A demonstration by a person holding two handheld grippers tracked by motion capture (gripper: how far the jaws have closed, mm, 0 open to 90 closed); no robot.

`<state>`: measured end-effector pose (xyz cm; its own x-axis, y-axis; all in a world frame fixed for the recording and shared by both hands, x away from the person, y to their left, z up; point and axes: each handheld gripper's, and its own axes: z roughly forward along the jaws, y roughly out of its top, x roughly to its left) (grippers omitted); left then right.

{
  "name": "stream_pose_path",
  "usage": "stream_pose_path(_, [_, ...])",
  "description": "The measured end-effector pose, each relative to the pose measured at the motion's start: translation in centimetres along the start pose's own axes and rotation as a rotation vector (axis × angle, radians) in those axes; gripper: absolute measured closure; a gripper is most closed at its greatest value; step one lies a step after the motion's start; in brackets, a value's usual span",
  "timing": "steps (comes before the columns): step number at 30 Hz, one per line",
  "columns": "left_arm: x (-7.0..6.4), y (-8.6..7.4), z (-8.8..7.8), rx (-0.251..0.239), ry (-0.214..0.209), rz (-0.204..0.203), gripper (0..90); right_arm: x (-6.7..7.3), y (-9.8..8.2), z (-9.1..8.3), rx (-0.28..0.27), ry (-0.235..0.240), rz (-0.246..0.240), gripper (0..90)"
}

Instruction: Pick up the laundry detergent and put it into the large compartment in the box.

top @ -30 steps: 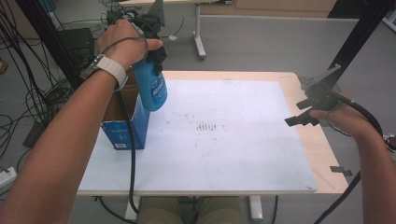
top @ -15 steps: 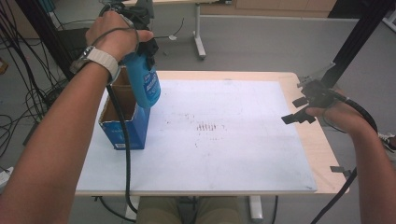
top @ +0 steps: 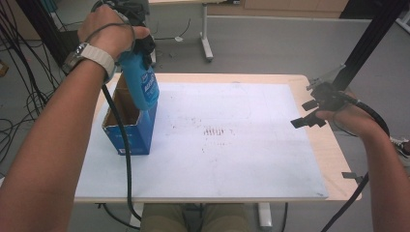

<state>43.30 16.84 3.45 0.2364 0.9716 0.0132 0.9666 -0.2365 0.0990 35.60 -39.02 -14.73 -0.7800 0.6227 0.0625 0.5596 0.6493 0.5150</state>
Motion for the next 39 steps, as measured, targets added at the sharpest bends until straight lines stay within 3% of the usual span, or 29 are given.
stream_pose_path(24, [3.0,-1.1,-0.2,-0.013,0.003,-0.09,38.1,-0.2,0.5,0.5,0.001,0.011,-0.007,9.6])
stream_pose_path(39, [3.9,-1.2,0.1,-0.007,0.018,-0.117,38.1,-0.3,0.6,0.8,0.001,0.016,-0.007,9.6])
